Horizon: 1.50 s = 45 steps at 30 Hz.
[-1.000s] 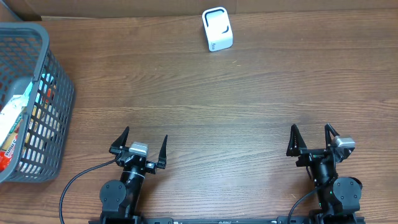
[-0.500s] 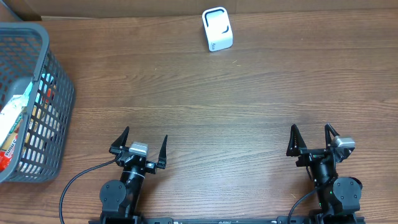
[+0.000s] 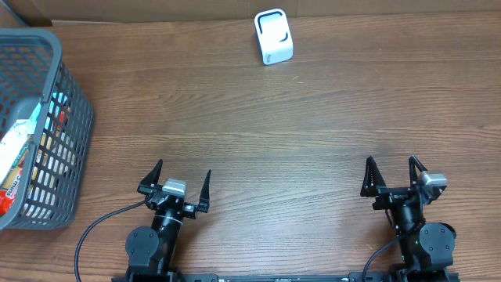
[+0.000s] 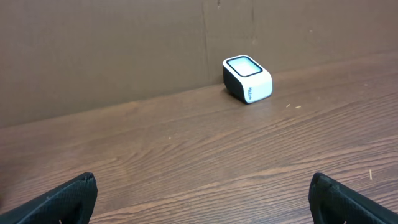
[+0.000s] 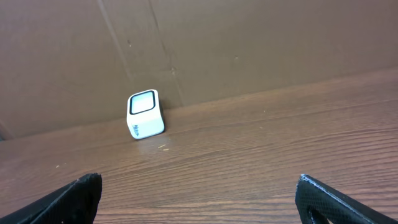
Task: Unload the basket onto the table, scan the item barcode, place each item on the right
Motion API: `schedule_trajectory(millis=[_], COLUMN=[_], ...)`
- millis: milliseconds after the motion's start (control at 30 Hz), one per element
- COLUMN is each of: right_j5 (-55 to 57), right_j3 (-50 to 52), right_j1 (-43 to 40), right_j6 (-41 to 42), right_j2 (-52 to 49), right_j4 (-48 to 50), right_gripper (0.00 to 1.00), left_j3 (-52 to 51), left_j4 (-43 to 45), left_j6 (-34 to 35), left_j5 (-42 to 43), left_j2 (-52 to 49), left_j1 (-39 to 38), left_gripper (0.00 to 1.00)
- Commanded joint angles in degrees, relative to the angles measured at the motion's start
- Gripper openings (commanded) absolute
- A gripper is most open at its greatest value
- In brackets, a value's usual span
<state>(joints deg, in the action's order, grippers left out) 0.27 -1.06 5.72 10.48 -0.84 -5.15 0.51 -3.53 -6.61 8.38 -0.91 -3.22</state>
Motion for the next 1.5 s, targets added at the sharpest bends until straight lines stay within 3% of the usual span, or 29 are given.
schedule_trajectory(millis=[0, 800, 1100, 1300, 1467], right_j5=[0.1, 0.1, 0.1, 0.1, 0.1], right_j3=[0.6, 0.6, 0.6, 0.6, 0.6], right_j1=[0.3, 0.3, 0.3, 0.3, 0.3], right_j6=[0.0, 0.0, 0.0, 0.0, 0.0], right_j2=[0.7, 0.7, 0.7, 0.7, 0.7], right_j4=[0.3, 0.3, 0.3, 0.3, 0.3], right_gripper=[1.00, 1.00, 1.00, 1.00, 1.00], left_j3=[-0.2, -0.2, 0.8, 7.4, 17.3], left_j4=[-0.1, 1.3, 2.0, -1.7, -2.5], left_j6=[-1.1, -1.0, 3.9, 6.6, 6.6], left_j5=[0.6, -0.8, -0.9, -0.9, -0.9], left_j2=[0.7, 0.7, 0.7, -2.2, -12.2], left_j1=[0.5, 0.5, 0.6, 0.6, 0.6], left_gripper=[1.00, 0.99, 1.00, 1.00, 1.00])
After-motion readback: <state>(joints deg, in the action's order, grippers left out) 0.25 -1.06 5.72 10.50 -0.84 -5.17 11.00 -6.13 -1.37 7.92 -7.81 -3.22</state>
